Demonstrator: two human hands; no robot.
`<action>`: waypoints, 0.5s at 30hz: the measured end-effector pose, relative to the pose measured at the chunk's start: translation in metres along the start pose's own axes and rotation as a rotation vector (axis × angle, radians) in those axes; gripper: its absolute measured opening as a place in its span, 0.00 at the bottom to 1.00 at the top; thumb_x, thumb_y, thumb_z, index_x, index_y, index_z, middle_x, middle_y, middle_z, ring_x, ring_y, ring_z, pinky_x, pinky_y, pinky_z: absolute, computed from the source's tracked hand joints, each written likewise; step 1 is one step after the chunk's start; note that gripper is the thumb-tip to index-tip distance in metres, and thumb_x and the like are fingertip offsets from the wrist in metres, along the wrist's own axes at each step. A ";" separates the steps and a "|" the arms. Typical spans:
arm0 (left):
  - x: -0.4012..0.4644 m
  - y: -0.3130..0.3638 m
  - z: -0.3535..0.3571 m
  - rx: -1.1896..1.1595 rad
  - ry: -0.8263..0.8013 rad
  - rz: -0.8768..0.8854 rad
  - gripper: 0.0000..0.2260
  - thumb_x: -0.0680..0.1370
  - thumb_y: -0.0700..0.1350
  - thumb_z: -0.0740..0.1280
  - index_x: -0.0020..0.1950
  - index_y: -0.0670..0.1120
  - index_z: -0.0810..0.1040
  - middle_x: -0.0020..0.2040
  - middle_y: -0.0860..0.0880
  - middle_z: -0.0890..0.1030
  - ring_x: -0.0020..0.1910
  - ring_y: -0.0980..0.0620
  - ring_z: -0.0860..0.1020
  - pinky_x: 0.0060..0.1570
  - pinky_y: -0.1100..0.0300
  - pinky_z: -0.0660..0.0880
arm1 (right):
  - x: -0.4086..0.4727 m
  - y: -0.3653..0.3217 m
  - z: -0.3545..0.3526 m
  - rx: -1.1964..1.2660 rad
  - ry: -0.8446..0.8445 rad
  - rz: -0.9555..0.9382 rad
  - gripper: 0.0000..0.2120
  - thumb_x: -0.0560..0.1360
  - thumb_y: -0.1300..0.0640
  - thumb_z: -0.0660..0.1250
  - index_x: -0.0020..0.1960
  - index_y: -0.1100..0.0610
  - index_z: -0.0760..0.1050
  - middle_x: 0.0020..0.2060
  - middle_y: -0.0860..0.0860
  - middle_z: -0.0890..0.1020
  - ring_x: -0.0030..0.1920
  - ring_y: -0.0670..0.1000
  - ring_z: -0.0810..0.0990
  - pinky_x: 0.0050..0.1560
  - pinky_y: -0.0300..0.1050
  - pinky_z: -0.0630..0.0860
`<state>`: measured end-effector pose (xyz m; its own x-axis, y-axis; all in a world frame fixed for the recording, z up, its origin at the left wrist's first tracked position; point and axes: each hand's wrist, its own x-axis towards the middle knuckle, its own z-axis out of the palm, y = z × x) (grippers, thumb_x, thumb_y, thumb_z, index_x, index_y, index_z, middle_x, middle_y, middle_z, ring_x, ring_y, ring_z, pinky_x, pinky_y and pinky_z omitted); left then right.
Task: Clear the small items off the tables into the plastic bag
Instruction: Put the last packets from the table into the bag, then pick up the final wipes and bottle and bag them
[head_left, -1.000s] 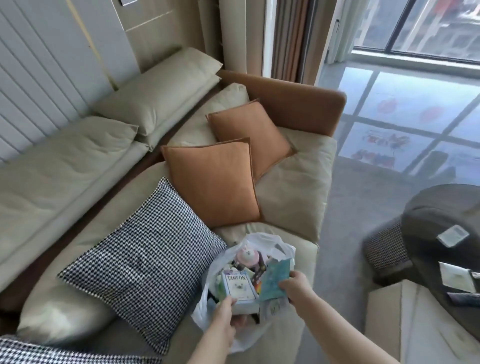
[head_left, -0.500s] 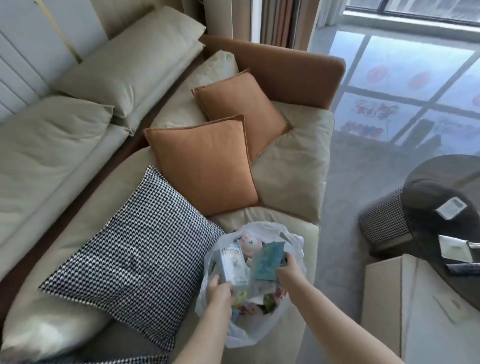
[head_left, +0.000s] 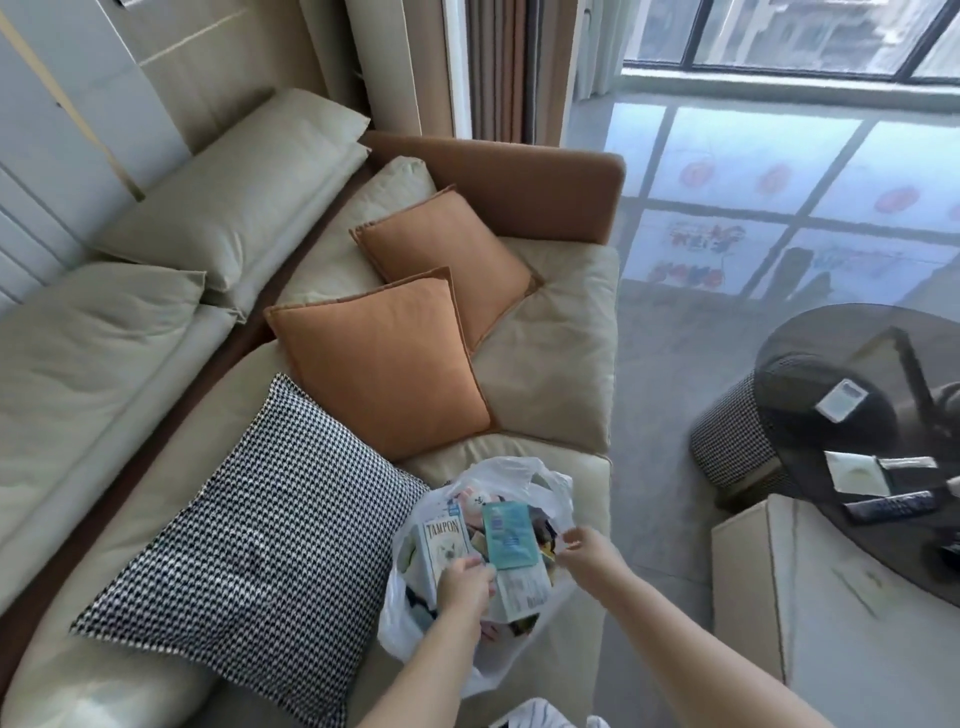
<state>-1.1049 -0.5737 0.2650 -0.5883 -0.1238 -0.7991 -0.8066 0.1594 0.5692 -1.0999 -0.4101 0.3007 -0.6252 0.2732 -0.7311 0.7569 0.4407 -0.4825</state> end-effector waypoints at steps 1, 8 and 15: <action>-0.006 0.004 0.010 0.050 -0.030 0.029 0.14 0.77 0.38 0.64 0.62 0.44 0.74 0.42 0.46 0.78 0.35 0.53 0.75 0.28 0.63 0.70 | -0.004 0.005 -0.009 -0.023 0.021 -0.007 0.18 0.74 0.61 0.63 0.63 0.60 0.72 0.57 0.56 0.79 0.54 0.53 0.78 0.53 0.44 0.74; -0.051 0.023 0.094 0.493 -0.231 0.274 0.13 0.75 0.40 0.64 0.59 0.41 0.76 0.52 0.41 0.81 0.47 0.44 0.80 0.43 0.58 0.73 | -0.029 0.070 -0.081 -0.160 0.162 0.014 0.15 0.74 0.59 0.59 0.58 0.61 0.76 0.58 0.54 0.79 0.59 0.54 0.76 0.55 0.42 0.73; -0.107 0.016 0.201 0.979 -0.428 0.534 0.12 0.77 0.48 0.64 0.58 0.46 0.79 0.55 0.47 0.82 0.54 0.49 0.80 0.47 0.63 0.73 | -0.078 0.184 -0.146 -0.165 0.320 0.150 0.13 0.78 0.54 0.55 0.60 0.53 0.72 0.61 0.52 0.76 0.62 0.54 0.74 0.59 0.45 0.70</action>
<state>-1.0433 -0.3611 0.3206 -0.6198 0.4918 -0.6116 0.0295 0.7933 0.6081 -0.9393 -0.2251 0.3392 -0.5571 0.5868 -0.5876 0.8202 0.4996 -0.2787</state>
